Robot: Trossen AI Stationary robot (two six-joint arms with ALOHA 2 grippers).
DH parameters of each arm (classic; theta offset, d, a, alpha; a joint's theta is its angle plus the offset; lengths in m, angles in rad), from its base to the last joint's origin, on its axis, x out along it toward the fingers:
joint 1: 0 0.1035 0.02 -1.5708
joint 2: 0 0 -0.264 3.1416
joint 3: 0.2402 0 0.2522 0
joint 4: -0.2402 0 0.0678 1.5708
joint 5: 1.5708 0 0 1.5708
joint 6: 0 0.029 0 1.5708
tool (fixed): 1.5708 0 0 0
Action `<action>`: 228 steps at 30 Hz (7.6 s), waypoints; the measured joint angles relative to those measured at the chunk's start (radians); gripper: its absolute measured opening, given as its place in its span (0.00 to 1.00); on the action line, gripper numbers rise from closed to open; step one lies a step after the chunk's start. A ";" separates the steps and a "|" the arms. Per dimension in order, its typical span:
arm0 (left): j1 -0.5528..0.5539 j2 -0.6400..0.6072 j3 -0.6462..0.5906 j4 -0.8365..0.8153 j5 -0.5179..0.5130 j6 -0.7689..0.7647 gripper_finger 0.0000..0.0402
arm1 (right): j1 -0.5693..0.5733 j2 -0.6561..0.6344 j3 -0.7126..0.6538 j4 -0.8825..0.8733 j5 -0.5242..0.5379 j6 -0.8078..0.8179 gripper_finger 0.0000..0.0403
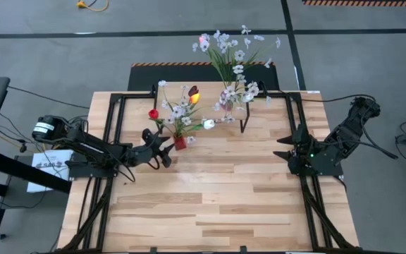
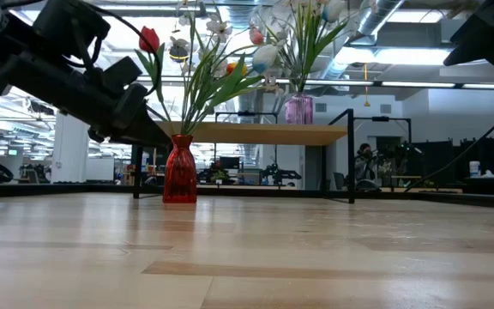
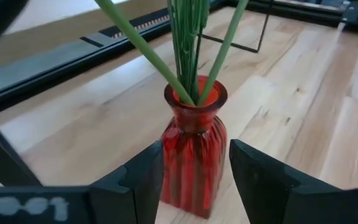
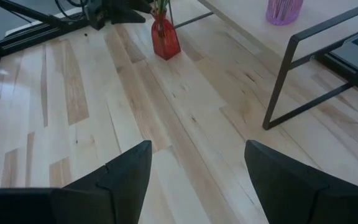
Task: Pick and place flowers into a vace then onto a shelf
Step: Put the red vase on the shelf
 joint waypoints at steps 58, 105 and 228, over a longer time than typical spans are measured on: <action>0.183 0.000 0.000 0.084 0.280 0.218 0.50 | 0.000 0.000 0.000 0.003 0.000 0.000 0.62; 0.244 0.000 0.000 0.075 0.379 0.233 0.29 | 0.000 0.000 0.000 0.002 0.000 0.000 0.62; 0.052 -0.270 -0.042 -0.245 0.540 0.357 0.62 | 0.000 0.067 0.000 0.095 0.002 -0.009 0.62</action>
